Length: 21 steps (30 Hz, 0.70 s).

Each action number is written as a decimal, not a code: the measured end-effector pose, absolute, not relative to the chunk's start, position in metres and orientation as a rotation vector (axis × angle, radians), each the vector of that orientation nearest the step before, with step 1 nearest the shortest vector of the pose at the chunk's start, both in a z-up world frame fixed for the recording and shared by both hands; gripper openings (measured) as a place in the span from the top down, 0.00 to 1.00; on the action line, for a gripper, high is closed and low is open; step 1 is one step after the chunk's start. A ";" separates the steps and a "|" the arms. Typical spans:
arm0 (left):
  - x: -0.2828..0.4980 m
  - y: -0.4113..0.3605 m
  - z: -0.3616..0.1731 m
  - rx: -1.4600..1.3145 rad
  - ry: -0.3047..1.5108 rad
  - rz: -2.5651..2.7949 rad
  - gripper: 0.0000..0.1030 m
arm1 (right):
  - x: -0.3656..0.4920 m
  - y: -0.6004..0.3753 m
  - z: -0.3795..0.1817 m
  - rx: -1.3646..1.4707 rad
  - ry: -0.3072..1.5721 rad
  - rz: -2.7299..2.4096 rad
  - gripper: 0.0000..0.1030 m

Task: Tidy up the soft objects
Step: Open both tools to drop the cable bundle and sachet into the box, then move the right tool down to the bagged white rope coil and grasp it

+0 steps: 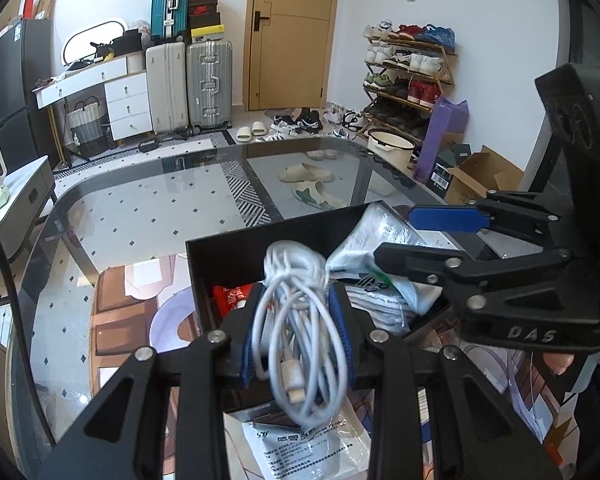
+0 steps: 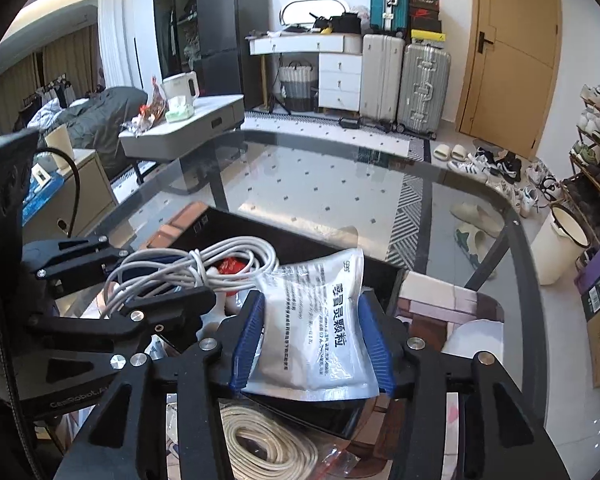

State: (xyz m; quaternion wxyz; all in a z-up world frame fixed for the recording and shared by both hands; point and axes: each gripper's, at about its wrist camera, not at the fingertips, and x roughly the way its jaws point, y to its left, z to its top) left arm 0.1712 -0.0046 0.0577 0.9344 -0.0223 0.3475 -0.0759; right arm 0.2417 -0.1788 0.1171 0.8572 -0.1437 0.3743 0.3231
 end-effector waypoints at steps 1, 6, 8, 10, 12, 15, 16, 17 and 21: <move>0.170 -0.005 0.058 -0.045 0.706 -0.155 0.61 | 0.240 -0.180 0.119 -0.301 0.782 0.679 0.50; 0.158 -0.003 0.066 -0.047 0.670 -0.163 0.46 | 0.224 -0.195 0.128 -0.255 0.740 0.673 0.22; 0.151 -0.002 0.068 -0.049 0.662 -0.165 0.39 | 0.216 -0.201 0.131 -0.238 0.724 0.673 0.12; 0.143 0.002 0.072 -0.054 0.636 -0.146 0.18 | 0.209 -0.207 0.133 -0.221 0.708 0.663 0.05; 0.135 0.005 0.077 -0.059 0.600 -0.127 0.08 | 0.204 -0.213 0.135 -0.198 0.697 0.660 0.01; 0.127 0.011 0.082 -0.072 0.575 -0.094 0.00 | 0.195 -0.219 0.134 -0.188 0.697 0.648 0.01; 0.124 0.013 0.081 -0.074 0.571 -0.084 0.00 | 0.192 -0.221 0.133 -0.183 0.699 0.644 0.01; 0.122 0.014 0.081 -0.075 0.573 -0.075 0.00 | 0.192 -0.224 0.133 -0.178 0.704 0.643 0.01; 0.113 0.017 0.073 -0.081 0.591 -0.061 0.00 | 0.185 -0.227 0.126 -0.167 0.727 0.647 0.01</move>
